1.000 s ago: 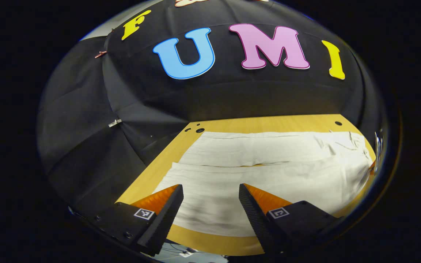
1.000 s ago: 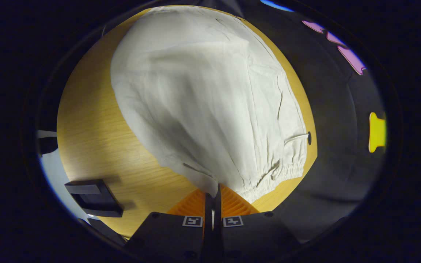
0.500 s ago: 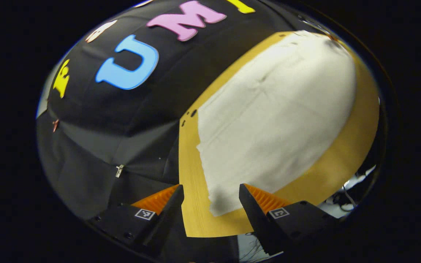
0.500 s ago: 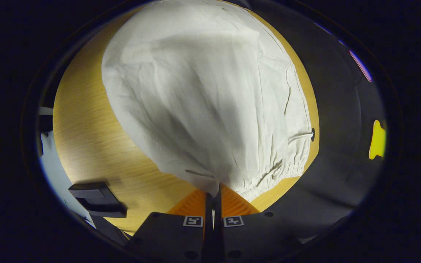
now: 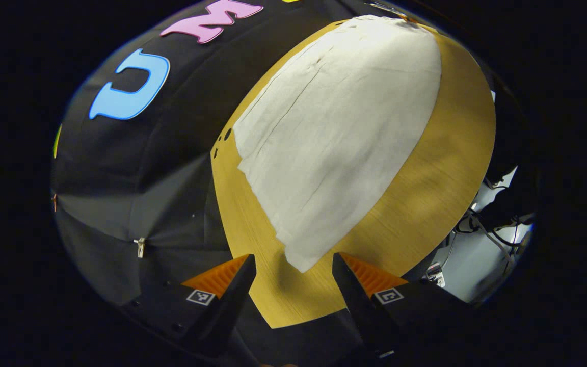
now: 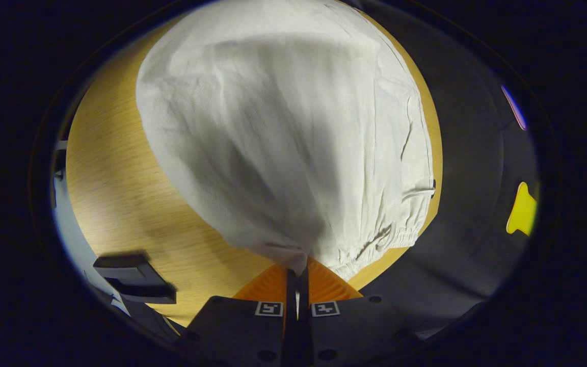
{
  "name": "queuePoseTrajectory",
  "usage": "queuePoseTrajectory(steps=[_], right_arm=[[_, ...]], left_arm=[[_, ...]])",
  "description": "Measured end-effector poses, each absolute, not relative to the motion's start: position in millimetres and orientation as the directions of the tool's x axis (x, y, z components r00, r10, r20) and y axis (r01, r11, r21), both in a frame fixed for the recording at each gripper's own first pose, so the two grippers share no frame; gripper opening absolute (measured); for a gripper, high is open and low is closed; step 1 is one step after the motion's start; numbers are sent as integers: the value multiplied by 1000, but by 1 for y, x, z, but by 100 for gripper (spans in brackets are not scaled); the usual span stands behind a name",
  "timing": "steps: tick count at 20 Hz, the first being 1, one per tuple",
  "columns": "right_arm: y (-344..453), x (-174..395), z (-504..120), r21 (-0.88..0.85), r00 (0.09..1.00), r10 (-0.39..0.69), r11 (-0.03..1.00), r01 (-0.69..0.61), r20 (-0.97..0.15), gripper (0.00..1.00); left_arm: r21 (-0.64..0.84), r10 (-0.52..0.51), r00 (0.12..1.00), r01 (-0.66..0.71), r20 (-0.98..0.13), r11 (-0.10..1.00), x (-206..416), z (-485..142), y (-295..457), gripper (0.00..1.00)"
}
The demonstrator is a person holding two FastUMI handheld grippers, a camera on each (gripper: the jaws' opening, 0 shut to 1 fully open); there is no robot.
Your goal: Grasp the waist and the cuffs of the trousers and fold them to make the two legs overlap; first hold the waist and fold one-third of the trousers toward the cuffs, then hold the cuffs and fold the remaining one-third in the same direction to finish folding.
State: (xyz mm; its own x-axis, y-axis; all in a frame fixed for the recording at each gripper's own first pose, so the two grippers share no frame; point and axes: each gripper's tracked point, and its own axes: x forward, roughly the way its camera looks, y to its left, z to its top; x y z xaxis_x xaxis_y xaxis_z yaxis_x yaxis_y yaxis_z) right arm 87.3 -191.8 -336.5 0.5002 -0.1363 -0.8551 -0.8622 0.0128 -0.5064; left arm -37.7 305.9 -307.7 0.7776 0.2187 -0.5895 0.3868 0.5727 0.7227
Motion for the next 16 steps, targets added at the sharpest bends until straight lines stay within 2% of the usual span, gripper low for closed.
queuePoseTrajectory(steps=[1,4,6,9,12,14,15,16], right_arm=[[-192,87,-337,-506,500,-138,15,-862,-855,5],[-191,86,-336,-506,499,-141,18,-862,-855,5],[-191,87,-336,-515,508,-147,10,-857,-849,5],[-191,87,-336,-525,518,-149,1,-851,-842,5],[-191,88,-336,-535,527,-147,22,-844,-837,5],[-190,89,-336,-545,536,-143,35,-837,-832,6],[-190,89,-336,-549,539,-141,38,-835,-830,5],[-190,88,-336,-550,540,-137,39,-835,-830,5]], left_arm=[[720,181,770,447,-611,532,-30,-308,305,96],[704,95,729,605,-678,373,4,-307,295,83],[674,87,688,665,-720,321,19,-305,290,78],[596,83,607,729,-790,337,37,-307,288,71],[514,68,529,775,-846,367,39,-310,286,58],[486,59,502,793,-863,366,34,-311,284,47],[484,56,499,799,-865,356,31,-312,283,45],[486,55,500,803,-864,344,29,-313,282,34]])
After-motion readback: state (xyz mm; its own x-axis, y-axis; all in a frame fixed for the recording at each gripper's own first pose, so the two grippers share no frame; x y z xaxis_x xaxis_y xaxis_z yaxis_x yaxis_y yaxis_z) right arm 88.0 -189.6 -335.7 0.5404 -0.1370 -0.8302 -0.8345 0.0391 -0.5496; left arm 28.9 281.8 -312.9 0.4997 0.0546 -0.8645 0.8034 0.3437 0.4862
